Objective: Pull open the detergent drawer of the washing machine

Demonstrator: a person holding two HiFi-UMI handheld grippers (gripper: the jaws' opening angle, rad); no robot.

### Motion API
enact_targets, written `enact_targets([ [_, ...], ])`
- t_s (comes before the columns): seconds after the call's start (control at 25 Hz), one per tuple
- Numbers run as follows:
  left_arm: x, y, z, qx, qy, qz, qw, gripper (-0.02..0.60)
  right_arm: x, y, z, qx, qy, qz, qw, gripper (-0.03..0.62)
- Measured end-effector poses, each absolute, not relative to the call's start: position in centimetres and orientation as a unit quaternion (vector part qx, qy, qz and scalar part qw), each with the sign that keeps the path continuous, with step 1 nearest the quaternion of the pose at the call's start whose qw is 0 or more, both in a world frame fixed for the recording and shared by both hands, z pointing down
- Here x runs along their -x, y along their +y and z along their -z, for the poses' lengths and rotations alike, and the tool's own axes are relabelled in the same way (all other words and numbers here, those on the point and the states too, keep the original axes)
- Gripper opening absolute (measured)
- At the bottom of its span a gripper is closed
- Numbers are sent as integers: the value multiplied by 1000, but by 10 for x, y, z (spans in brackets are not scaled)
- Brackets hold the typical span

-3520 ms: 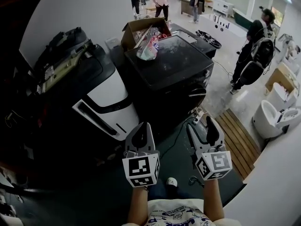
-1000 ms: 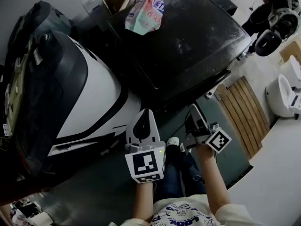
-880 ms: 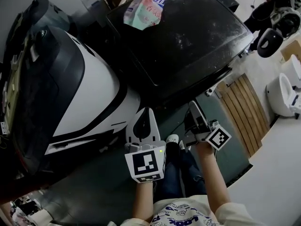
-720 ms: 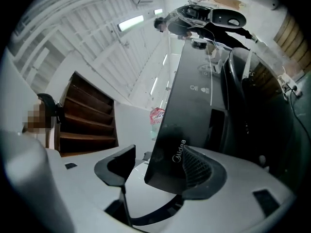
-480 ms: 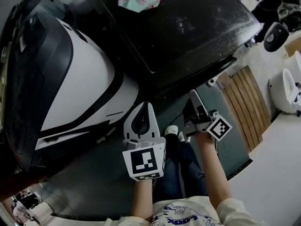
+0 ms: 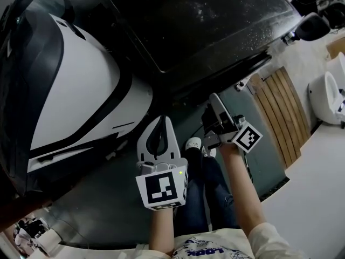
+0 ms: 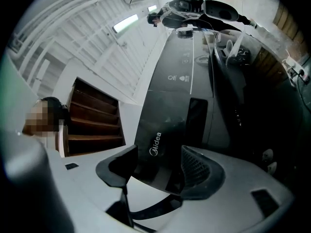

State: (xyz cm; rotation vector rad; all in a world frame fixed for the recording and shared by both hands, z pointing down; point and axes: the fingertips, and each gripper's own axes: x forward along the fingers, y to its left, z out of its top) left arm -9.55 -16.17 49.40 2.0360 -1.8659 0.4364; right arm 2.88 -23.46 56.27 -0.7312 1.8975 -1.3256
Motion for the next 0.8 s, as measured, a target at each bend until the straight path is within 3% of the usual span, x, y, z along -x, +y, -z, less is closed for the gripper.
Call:
enact_targets([
  [0.8,82,-152,-528,-707,-664,-136,202,14,-20,-252,-577,252,735,512,365,293],
])
